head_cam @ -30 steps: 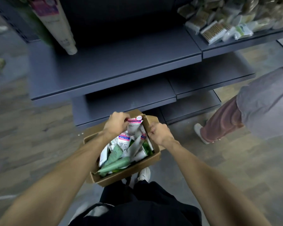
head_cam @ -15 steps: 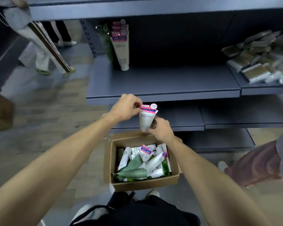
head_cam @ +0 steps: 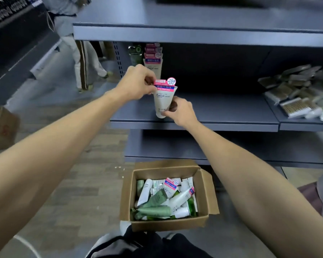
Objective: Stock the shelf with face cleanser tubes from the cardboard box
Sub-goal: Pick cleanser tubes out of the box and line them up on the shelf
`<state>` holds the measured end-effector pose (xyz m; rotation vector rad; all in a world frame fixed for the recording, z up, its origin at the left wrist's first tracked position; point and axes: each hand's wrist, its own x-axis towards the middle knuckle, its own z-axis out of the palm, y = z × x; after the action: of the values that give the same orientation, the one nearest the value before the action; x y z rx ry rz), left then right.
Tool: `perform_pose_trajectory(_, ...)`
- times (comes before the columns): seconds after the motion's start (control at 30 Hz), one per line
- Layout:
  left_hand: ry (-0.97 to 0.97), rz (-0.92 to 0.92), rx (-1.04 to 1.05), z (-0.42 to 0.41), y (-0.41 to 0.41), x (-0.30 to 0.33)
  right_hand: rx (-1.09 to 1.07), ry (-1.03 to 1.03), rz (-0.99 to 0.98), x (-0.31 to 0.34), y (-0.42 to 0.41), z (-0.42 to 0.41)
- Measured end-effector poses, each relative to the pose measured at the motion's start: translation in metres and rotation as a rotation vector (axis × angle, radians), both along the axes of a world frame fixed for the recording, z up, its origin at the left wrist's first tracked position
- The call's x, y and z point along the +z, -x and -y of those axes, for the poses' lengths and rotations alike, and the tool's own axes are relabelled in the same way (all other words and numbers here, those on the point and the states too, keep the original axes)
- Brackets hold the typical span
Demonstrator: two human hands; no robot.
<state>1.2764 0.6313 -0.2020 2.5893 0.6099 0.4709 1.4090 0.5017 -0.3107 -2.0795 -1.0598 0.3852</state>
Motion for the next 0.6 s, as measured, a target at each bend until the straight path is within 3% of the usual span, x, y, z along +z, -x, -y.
perform_pose_trajectory(0.23,0.151,0.046,0.080,-0.015,0.003,-0.044,-0.014,0.053,-0.004,-0.019,0.004,-0.020)
perform_pose_trajectory(0.37,0.135,-0.048,0.122,-0.033,-0.003,-0.068,-0.041,0.098,-0.037,-0.022,0.003,-0.038)
perform_pose_trajectory(0.6,0.195,-0.034,0.132,-0.071,-0.028,-0.078,-0.040,0.148,-0.018,-0.016,-0.010,-0.072)
